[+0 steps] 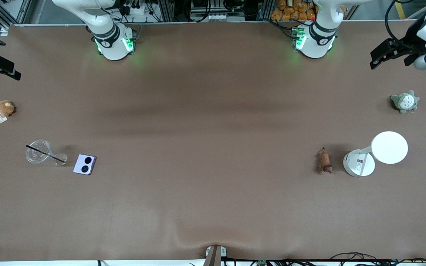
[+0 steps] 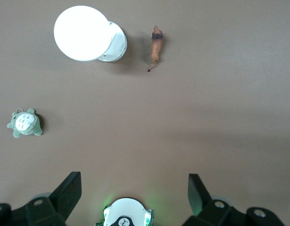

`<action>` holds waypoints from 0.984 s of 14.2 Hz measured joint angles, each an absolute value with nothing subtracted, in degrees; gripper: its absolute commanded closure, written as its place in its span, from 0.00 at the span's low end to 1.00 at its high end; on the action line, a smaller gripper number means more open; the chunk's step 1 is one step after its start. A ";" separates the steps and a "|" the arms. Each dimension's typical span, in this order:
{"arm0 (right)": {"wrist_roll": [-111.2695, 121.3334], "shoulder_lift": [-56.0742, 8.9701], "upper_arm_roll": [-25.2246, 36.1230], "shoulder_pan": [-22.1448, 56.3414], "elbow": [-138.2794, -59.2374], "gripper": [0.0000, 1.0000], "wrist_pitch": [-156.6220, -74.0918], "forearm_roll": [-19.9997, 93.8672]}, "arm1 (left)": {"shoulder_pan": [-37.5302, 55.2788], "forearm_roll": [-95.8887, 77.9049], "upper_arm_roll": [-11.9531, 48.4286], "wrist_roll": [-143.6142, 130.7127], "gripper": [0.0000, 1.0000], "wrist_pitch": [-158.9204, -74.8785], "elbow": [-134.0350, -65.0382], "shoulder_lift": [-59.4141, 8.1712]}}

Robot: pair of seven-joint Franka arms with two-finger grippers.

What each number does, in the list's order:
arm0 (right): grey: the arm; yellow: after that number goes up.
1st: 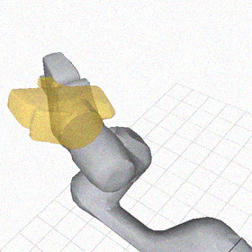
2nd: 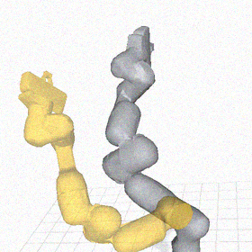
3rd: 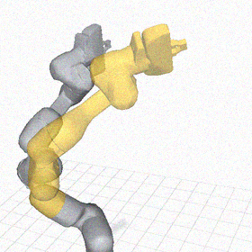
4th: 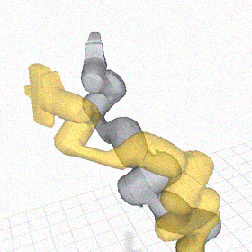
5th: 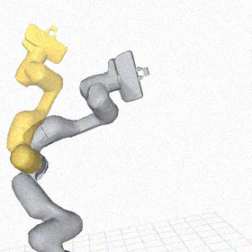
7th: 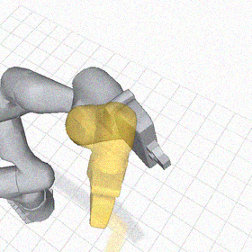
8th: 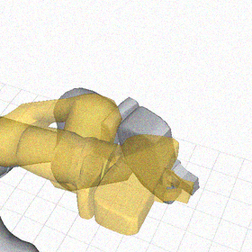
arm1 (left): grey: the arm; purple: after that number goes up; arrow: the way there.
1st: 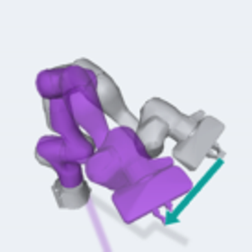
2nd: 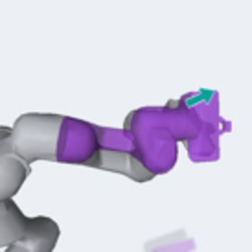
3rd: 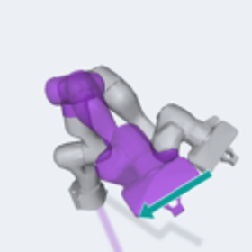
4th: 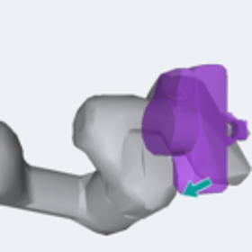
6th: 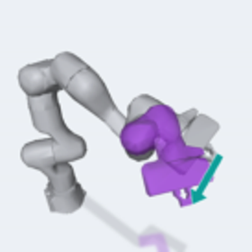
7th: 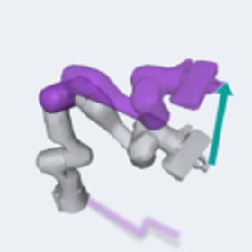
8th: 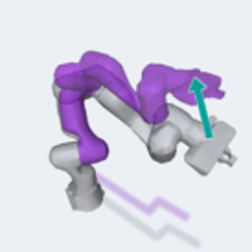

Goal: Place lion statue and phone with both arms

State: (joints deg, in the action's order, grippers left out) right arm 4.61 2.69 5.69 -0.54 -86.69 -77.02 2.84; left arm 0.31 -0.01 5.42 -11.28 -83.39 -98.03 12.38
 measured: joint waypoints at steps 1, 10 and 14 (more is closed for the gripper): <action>4.61 2.69 5.54 -0.54 -86.69 0.00 -77.01 2.85 | 0.31 -0.01 5.05 -11.28 0.00 -83.57 -98.39 12.67; 4.61 2.69 5.43 -0.62 -86.64 0.00 -77.44 2.83 | 0.89 -0.02 4.69 -10.51 0.00 -84.28 -96.15 9.99; 4.61 2.69 5.43 -0.62 -86.63 0.00 -77.50 2.82 | 1.25 -0.02 4.78 -10.51 0.00 -84.05 -95.05 9.48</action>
State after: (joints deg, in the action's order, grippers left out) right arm 4.61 2.69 5.43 -0.62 -86.63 -77.50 2.82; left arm 1.25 -0.02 4.78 -10.51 -84.05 -95.05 9.48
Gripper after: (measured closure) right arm 0.000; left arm 0.000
